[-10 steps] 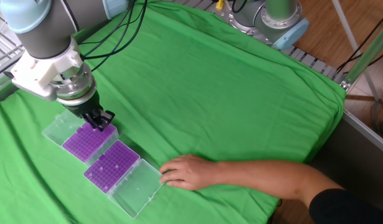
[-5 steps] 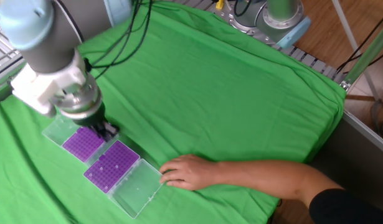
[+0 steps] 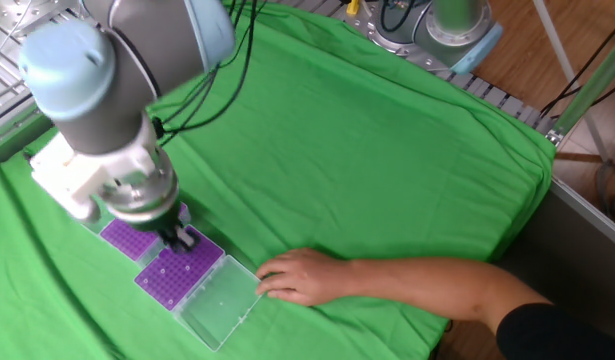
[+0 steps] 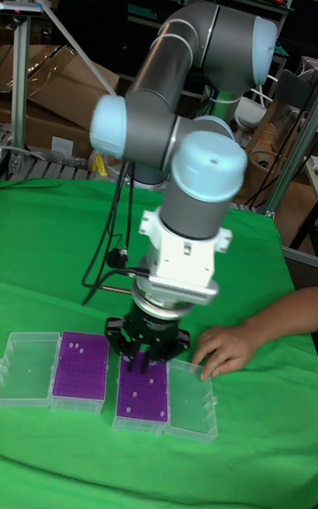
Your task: Insert a small pipette tip into the holder for small pipette tips
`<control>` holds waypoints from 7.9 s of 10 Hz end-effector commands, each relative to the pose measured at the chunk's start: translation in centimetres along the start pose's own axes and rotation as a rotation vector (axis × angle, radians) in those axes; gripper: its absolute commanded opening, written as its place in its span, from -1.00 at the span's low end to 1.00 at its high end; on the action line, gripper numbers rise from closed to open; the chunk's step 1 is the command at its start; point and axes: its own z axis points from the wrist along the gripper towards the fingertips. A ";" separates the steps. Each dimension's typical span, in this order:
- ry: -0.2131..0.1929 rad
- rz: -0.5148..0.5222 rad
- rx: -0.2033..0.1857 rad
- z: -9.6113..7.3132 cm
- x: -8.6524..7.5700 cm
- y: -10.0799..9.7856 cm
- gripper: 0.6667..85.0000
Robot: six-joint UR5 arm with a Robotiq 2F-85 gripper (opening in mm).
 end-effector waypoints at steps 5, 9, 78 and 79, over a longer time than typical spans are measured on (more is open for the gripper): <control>-0.009 0.084 -0.001 0.2 -0.8 2.4 -0.43; -0.027 0.082 -0.006 0.6 -1.0 2.4 -0.45; -0.038 -0.254 -0.031 0.3 3.3 -8.6 -0.77; -0.037 -0.267 -0.032 0.3 3.3 -8.6 -0.68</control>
